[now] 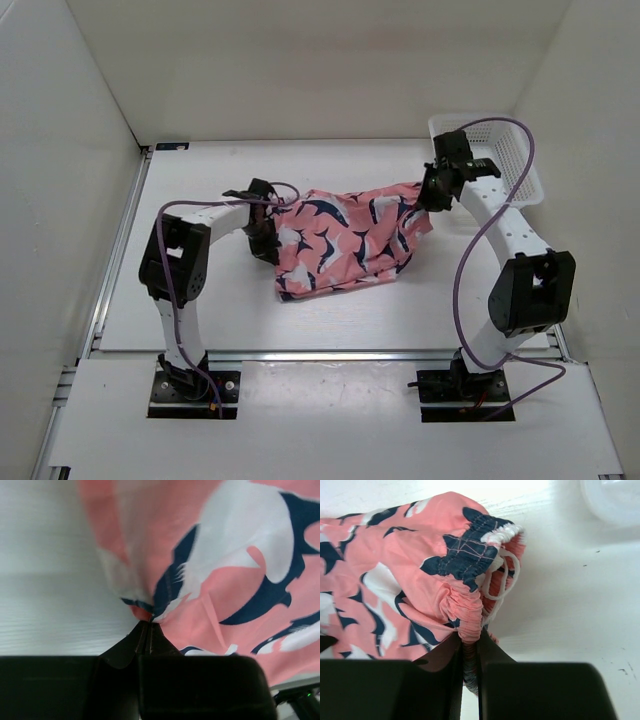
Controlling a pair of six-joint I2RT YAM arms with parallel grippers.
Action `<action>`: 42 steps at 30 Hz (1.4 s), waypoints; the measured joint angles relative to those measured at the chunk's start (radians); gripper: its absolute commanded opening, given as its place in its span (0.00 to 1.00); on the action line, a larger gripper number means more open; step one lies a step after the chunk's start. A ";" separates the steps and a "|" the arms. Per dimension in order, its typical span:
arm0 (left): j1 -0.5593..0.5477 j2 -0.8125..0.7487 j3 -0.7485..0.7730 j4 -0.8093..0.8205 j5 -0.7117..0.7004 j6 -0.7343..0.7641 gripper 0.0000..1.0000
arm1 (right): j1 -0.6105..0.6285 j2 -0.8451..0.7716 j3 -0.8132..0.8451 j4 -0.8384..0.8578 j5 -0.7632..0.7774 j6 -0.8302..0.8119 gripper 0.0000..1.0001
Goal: Fold and stack the shorts
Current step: Fold the shorts
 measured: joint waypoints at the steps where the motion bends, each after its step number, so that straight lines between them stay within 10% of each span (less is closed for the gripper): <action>1: -0.029 0.000 0.001 0.000 0.000 -0.009 0.11 | 0.003 0.000 0.020 -0.011 0.002 -0.005 0.00; 15: 0.002 -0.155 0.002 -0.004 0.021 -0.031 0.44 | 0.058 0.040 0.168 -0.122 0.011 -0.071 0.00; 23: 0.056 -0.137 0.012 -0.012 0.011 -0.017 0.10 | 0.060 0.066 0.188 -0.135 0.019 -0.076 0.00; 42: 0.053 0.098 0.142 -0.017 0.010 0.011 0.10 | 0.199 0.162 0.334 -0.171 0.014 -0.050 0.00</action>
